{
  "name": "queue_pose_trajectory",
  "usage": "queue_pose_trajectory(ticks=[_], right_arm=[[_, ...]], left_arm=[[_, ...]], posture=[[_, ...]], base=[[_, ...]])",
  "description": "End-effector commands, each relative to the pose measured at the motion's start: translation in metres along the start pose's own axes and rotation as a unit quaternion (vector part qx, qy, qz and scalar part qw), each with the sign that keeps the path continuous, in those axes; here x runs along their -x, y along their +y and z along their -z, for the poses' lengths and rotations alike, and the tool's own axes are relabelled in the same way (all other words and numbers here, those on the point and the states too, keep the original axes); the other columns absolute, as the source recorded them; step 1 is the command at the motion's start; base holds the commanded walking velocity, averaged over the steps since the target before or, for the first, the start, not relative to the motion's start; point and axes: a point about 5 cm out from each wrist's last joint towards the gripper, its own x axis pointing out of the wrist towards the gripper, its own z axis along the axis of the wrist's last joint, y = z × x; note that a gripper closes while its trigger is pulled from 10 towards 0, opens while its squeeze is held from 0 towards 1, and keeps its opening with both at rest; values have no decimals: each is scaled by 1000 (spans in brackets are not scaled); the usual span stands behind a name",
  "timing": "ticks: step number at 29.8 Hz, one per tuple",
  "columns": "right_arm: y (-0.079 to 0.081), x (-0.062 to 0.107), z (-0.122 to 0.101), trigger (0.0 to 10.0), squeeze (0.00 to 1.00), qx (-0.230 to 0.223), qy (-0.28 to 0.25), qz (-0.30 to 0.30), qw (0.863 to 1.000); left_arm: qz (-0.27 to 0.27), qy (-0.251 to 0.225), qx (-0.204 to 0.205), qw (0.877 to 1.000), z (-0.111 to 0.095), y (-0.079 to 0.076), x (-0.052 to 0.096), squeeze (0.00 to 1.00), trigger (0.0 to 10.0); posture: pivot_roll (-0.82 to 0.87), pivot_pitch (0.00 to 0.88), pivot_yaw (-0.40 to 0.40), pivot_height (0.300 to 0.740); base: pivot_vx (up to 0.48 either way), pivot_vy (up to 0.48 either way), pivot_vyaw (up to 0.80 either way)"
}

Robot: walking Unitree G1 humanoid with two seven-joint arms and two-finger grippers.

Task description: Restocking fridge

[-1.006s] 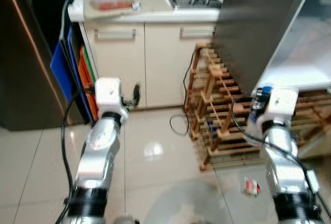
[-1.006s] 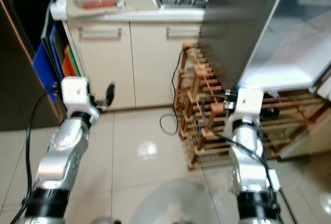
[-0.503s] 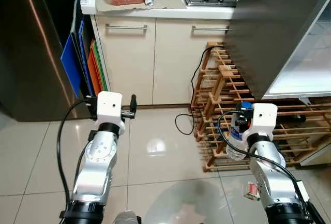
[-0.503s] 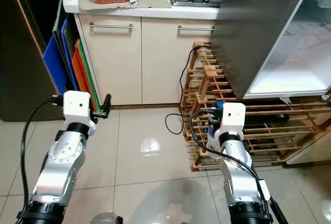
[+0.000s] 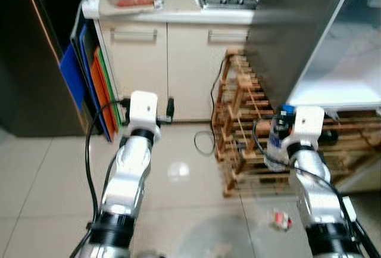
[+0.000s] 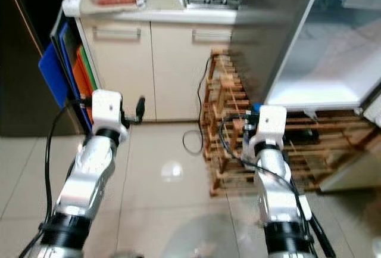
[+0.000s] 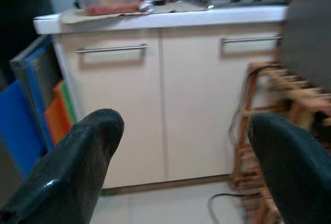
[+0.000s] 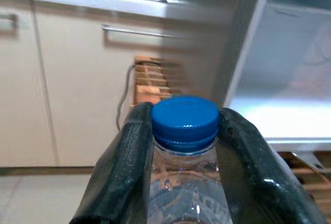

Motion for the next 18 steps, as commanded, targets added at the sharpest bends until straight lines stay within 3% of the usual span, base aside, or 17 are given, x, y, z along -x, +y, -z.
queue_pose_trajectory(ticks=[1, 18], right_arm=[[-4, -1, -8, 0, 0, 9, -21, 2, 1000], [-4, 1, -6, 0, 0, 19, -24, 2, 1000]], left_arm=[[-3, -4, 2, 1000, -2, -4, -3, 0, 10000], [-20, -5, -1, 1000, -6, 1, -15, 0, 10000]], posture=[[108, 0, -47, 740], [81, 0, -25, 740]], base=[[0, -480, 0], [0, -452, -26]])
